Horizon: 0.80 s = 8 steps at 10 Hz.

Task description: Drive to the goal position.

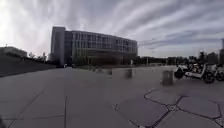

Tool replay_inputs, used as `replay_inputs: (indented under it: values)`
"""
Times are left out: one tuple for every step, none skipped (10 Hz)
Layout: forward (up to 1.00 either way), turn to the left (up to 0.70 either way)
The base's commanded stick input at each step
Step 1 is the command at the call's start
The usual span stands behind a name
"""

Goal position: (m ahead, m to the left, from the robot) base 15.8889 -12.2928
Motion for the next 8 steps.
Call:
replay_inputs:
  values:
    - [0.85, 0.0]
    - [0.85, 0.0]
    - [0.85, 0.0]
    - [0.85, 0.0]
    - [0.85, 0.0]
    - [0.85, 0.0]
    - [0.85, -0.05]
    - [0.85, -0.34]
